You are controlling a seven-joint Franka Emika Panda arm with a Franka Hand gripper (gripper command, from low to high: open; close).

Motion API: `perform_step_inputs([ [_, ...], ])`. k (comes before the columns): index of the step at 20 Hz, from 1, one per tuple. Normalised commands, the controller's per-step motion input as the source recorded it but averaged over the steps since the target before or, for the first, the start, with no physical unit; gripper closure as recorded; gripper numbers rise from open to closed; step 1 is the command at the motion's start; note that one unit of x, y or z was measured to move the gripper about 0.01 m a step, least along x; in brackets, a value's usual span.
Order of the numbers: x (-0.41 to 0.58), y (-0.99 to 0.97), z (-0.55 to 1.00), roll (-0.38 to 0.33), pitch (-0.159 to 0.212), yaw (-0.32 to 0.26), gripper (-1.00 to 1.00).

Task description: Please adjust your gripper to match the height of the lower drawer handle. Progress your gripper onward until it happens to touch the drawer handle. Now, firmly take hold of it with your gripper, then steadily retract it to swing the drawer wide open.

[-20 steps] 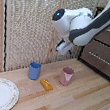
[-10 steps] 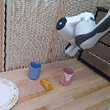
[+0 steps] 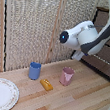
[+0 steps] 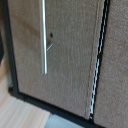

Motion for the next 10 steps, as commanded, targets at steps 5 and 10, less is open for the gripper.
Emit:
perform_step_inputs([
  [5, 0.0, -0.57, -0.31, -0.16, -0.03, 0.125, -1.0],
  [10, 0.0, -0.55, -0.29, -0.111, -0.049, 0.101, -1.0],
])
